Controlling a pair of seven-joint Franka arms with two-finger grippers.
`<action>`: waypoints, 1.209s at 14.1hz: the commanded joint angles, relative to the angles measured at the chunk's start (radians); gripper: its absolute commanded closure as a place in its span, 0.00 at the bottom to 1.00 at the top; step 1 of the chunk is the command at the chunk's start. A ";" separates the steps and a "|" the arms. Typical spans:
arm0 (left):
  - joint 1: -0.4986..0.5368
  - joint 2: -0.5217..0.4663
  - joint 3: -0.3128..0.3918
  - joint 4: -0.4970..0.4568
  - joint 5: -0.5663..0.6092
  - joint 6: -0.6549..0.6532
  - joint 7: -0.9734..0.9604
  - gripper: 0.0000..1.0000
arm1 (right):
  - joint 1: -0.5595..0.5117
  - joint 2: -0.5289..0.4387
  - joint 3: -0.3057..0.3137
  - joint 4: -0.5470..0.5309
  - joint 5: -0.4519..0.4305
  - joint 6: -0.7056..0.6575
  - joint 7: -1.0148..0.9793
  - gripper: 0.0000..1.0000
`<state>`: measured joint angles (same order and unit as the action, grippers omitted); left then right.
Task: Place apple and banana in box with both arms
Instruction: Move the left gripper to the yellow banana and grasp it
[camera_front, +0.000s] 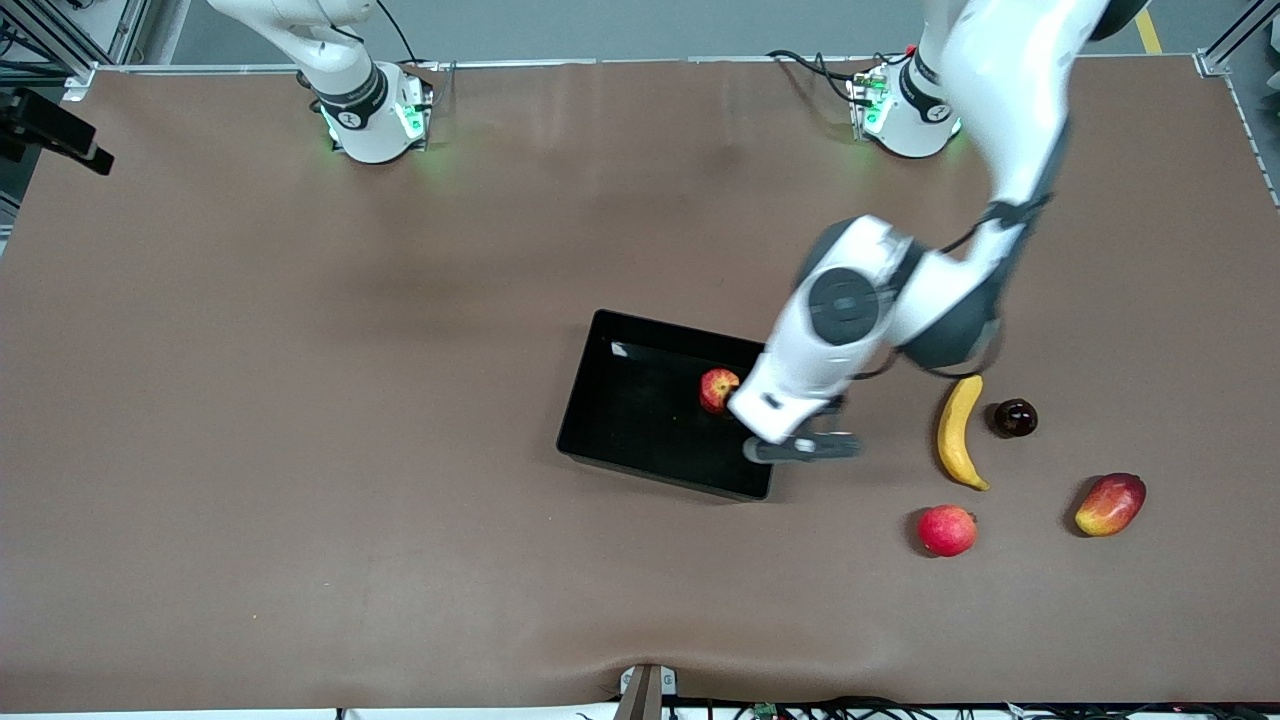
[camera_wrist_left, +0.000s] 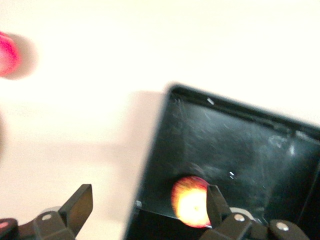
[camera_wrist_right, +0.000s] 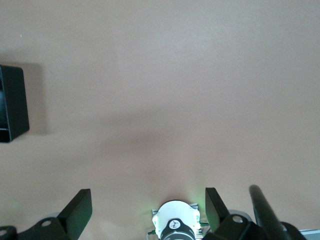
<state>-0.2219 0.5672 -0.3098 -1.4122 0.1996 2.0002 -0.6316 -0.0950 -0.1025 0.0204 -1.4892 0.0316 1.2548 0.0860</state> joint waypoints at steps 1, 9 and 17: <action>0.110 -0.033 -0.006 -0.016 0.017 -0.024 0.118 0.00 | 0.011 -0.019 0.003 -0.026 -0.015 0.021 -0.029 0.00; 0.367 0.049 -0.005 -0.115 0.015 -0.003 0.616 0.00 | 0.024 -0.014 -0.002 -0.013 -0.012 0.021 -0.031 0.00; 0.460 0.053 -0.002 -0.401 0.063 0.321 0.621 0.00 | 0.024 -0.013 -0.002 -0.013 -0.010 0.021 -0.029 0.00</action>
<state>0.2323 0.6482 -0.3028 -1.7814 0.2419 2.3056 -0.0165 -0.0680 -0.1029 0.0155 -1.4970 0.0314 1.2797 0.0660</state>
